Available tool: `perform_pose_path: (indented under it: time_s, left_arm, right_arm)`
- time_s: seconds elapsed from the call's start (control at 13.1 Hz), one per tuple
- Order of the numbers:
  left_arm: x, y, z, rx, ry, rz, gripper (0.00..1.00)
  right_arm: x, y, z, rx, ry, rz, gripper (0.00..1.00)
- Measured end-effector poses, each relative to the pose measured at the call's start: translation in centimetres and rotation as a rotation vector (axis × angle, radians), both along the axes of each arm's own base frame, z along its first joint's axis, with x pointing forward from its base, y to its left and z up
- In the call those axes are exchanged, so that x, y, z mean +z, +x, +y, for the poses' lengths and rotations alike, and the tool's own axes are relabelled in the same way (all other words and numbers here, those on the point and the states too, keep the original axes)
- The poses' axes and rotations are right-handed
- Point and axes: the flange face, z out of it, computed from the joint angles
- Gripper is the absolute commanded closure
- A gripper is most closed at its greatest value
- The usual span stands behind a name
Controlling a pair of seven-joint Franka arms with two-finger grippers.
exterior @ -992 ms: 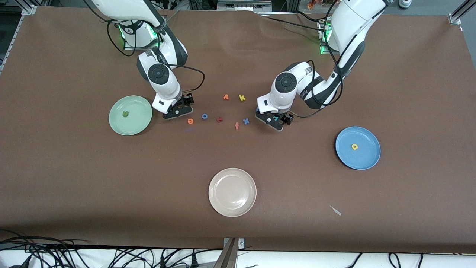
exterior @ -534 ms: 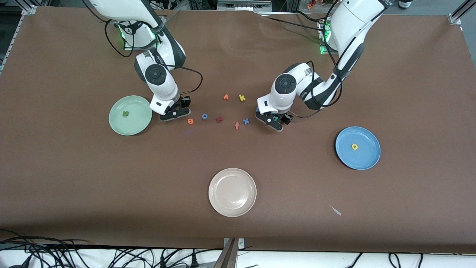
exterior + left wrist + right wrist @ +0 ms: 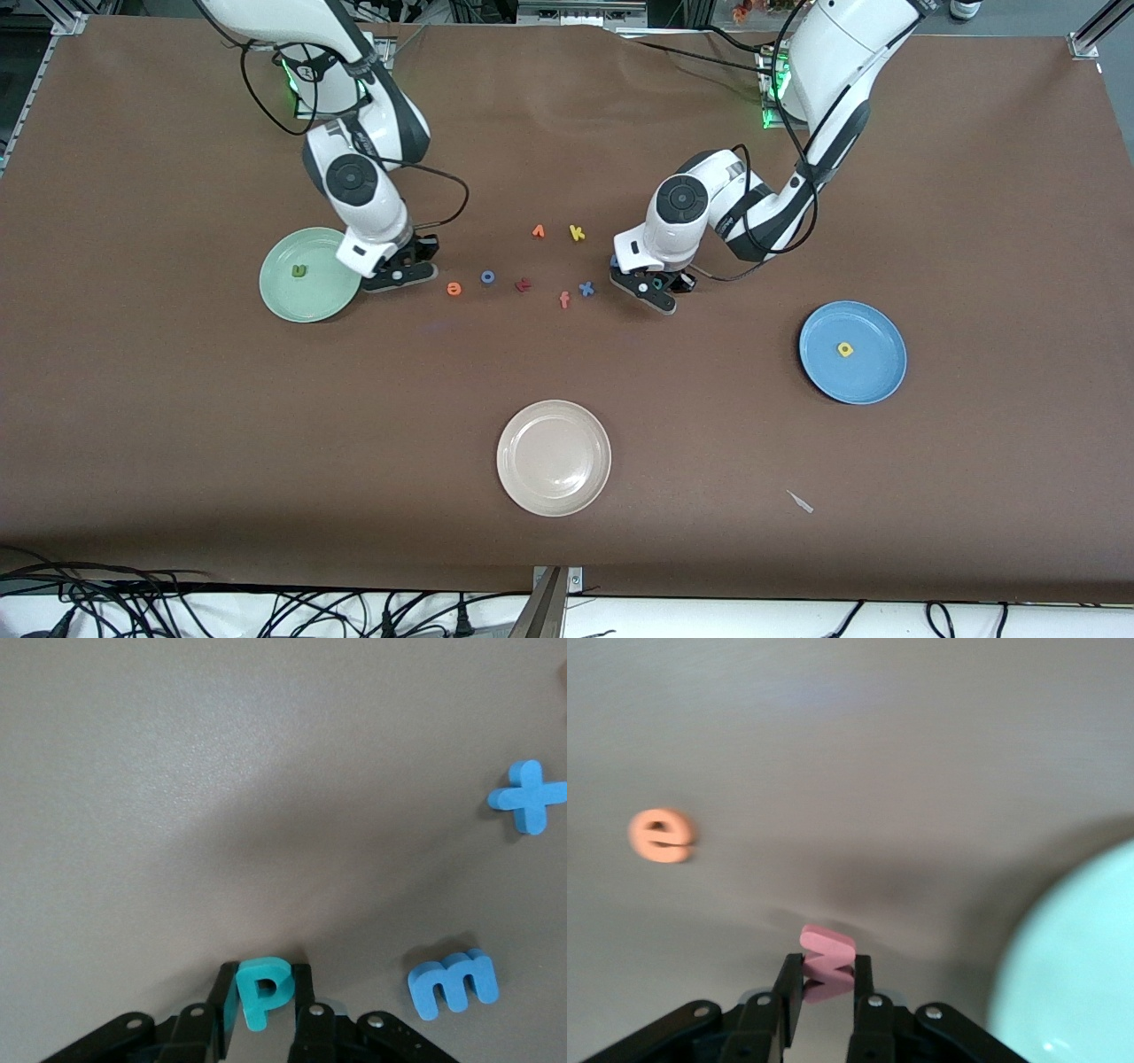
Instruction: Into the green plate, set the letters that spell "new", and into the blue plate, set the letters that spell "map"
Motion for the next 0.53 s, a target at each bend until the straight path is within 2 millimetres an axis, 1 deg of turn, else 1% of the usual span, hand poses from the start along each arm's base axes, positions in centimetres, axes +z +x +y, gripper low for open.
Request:
perform_pose_path:
  time_s: [0.08, 0.15, 0.23, 0.31, 0.38, 0.46, 0.53]
  left_arm:
    - [0.0, 0.0, 0.0, 0.001, 0.0, 0.0, 0.94]
    - [0.0, 0.0, 0.0, 0.002, 0.0, 0.0, 0.96]
    - [0.0, 0.1, 0.1, 0.005, 0.0, -0.001, 0.96]
    - [0.1, 0.5, 0.5, 0.013, 0.003, -0.001, 0.98]
    - [0.1, 1.1, 1.1, 0.026, 0.02, 0.009, 0.99]
    - [0.5, 1.8, 1.8, 0.039, 0.049, 0.027, 0.99]
    - [1.1, 2.7, 2.4, 0.043, 0.078, 0.045, 0.99]
  right_arm:
    - [2.0, 1.0, -2.6, -0.004, -0.013, 0.015, 0.97]
    - [3.9, 1.8, -5.7, -0.002, -0.019, 0.033, 0.97]
    - [5.4, 2.3, -9.0, 0.0, -0.018, 0.052, 0.97]
    - [6.1, 2.6, -11.9, 0.0, -0.014, 0.067, 0.98]
    - [6.0, 2.5, -14.0, -0.008, -0.013, 0.081, 0.98]
    - [5.2, 2.1, -15.5, -0.02, -0.017, 0.099, 0.98]
    - [4.0, 1.6, -16.1, -0.023, -0.021, 0.108, 0.98]
